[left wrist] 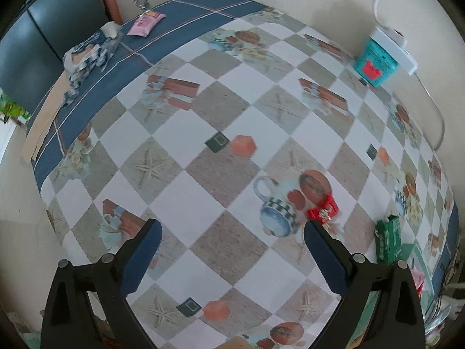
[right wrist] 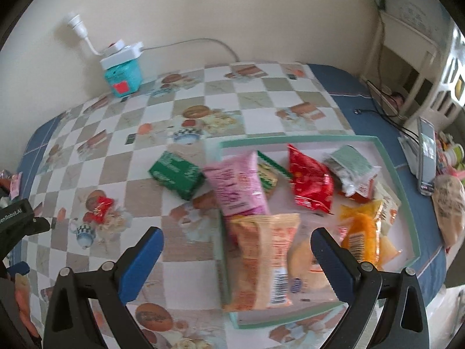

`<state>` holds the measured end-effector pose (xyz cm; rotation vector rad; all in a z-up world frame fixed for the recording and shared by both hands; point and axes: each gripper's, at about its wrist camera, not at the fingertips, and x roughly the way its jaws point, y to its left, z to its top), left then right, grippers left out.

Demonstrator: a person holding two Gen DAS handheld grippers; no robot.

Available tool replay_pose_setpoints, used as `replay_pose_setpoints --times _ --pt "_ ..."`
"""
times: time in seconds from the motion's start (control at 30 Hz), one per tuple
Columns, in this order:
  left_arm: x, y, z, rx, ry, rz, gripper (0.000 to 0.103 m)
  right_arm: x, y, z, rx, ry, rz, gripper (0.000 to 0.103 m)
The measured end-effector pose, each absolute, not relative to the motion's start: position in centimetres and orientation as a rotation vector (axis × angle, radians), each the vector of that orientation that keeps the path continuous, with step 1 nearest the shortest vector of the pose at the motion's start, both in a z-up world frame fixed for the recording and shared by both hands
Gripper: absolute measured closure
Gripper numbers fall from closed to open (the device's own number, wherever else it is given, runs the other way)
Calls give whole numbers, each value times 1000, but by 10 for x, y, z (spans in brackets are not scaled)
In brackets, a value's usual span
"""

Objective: Organize snacks
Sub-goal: 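Move both tools back toward the red candy and green box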

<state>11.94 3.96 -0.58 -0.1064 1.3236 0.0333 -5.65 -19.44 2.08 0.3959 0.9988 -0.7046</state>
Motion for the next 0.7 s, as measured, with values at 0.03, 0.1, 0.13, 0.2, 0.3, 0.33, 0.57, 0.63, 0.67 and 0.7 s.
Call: replay_pose_setpoints --times 0.03,0.1,0.13,0.2,0.3,0.33,0.57,0.63,0.67,0.7 --pt "121 43 -5 -115 1321 41 5 -53 -192 20 395 1001 -697 0" --pt "123 47 -5 -123 1316 51 5 -47 -187 19 392 1004 -684 0" --pt "124 49 -4 -124 1314 56 5 -44 -184 19 388 1006 -678 0" --pt "126 54 -4 -130 1312 67 5 -38 -179 17 377 1009 -659 0" --pt "129 60 -7 -148 1318 75 5 -30 -174 16 376 1009 -623 0" --pt "130 61 -8 -155 1323 73 5 -28 -174 15 382 1006 -605 0" --pt "143 48 -16 -165 1359 -31 5 -13 -186 16 401 970 -557 1" --pt "147 41 -19 -162 1368 -64 5 -9 -190 15 406 963 -549 1" --pt "149 38 -21 -161 1371 -76 5 -5 -192 15 411 959 -542 1" --pt "151 35 -23 -159 1376 -90 5 -3 -193 14 413 958 -538 2"
